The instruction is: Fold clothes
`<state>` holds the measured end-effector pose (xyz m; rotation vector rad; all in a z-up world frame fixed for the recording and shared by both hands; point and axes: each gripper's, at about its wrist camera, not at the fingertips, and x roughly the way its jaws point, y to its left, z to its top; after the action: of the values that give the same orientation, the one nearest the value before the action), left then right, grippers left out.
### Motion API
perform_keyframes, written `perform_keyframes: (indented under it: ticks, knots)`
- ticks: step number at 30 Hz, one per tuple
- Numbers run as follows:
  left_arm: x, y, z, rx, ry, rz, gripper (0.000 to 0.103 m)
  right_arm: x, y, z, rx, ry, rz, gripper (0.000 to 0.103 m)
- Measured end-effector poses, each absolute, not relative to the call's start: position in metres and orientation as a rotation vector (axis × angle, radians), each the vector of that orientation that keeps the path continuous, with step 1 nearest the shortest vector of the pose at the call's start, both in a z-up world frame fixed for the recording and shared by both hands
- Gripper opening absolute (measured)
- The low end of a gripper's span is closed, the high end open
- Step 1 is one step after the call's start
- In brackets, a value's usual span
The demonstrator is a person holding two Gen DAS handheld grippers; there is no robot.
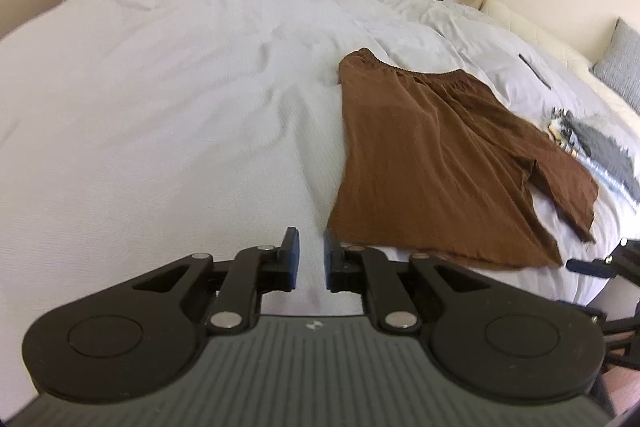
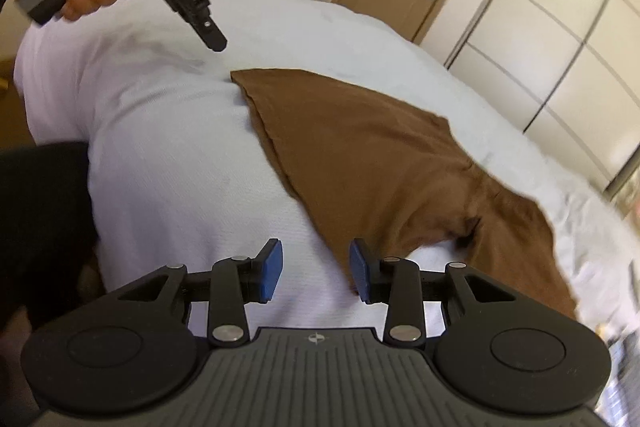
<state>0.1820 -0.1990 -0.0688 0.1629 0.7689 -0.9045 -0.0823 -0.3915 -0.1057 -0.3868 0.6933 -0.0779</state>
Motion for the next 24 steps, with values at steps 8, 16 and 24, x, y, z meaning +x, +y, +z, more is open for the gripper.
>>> perform_keyframes:
  ticks: [8,16,24]
  knots:
    - [0.147,-0.196,-0.073,0.292,0.727,-0.934,0.028,-0.090,-0.377,-0.101,-0.273,0.671,-0.088,0.045]
    - [0.157,-0.196,-0.042,0.477,0.570,-0.946,0.033,-0.079,-0.364,-0.085,-0.300,0.627,-0.084,0.046]
    - [0.181,-0.184,-0.023,0.567,0.424,-0.998,0.050,-0.010,-0.327,-0.082,-0.377,0.587,-0.049,0.053]
